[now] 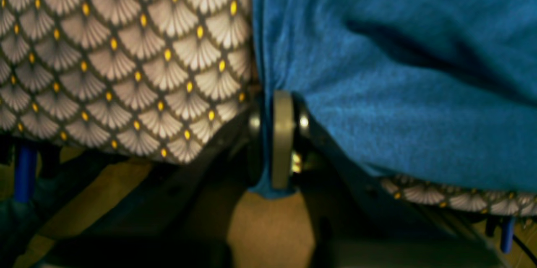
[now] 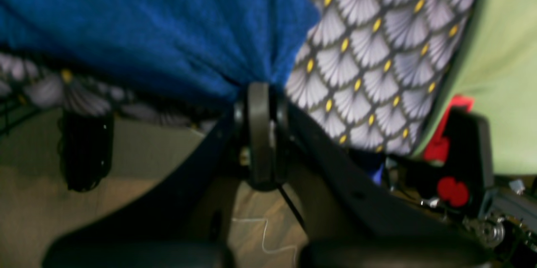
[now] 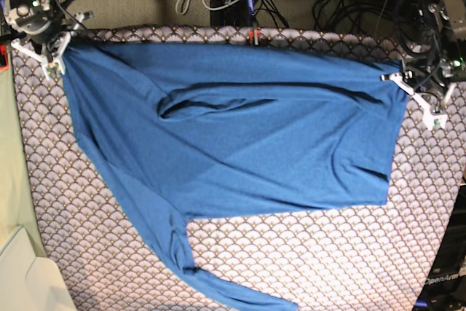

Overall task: Fold the T-shirt properly
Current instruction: 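Lay the edge down and open both grippers, releasing the shirt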

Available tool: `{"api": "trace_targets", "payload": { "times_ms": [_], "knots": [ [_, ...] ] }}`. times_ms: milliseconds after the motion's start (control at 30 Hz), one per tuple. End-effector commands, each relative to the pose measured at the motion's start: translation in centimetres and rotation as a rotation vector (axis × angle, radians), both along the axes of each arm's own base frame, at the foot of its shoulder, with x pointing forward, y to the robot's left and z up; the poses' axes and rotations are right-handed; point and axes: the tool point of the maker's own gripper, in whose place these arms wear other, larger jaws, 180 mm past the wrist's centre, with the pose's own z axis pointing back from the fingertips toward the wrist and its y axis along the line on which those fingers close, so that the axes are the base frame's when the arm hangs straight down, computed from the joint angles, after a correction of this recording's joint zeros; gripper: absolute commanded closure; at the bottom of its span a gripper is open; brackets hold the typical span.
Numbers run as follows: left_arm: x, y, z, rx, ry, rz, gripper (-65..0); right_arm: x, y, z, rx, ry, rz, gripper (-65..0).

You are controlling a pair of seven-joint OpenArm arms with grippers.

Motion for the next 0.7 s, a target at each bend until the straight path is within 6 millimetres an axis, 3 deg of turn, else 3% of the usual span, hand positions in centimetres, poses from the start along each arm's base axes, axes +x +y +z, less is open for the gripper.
{"api": "trace_targets", "payload": {
  "times_ms": [0,200,467,667],
  "knots": [
    [0.6,0.8,1.0,0.030,-0.029,-0.003,-0.3,0.5,-0.6,0.8,-0.026,-0.021,0.008,0.0],
    [-0.2,0.9,0.3,0.029,-0.003,0.000,-0.5,0.3,-0.6,0.6,-0.023,-0.014,0.005,0.0],
    [-1.7,1.6,-2.4,-0.008,0.081,0.047,-0.8,0.2,-0.5,0.4,-0.019,-0.009,0.003,0.0],
    [-1.1,2.2,-3.4,-0.010,0.024,0.066,-0.9,0.2,-0.4,0.4,-0.017,-0.009,0.003,0.0]
  ]
}}
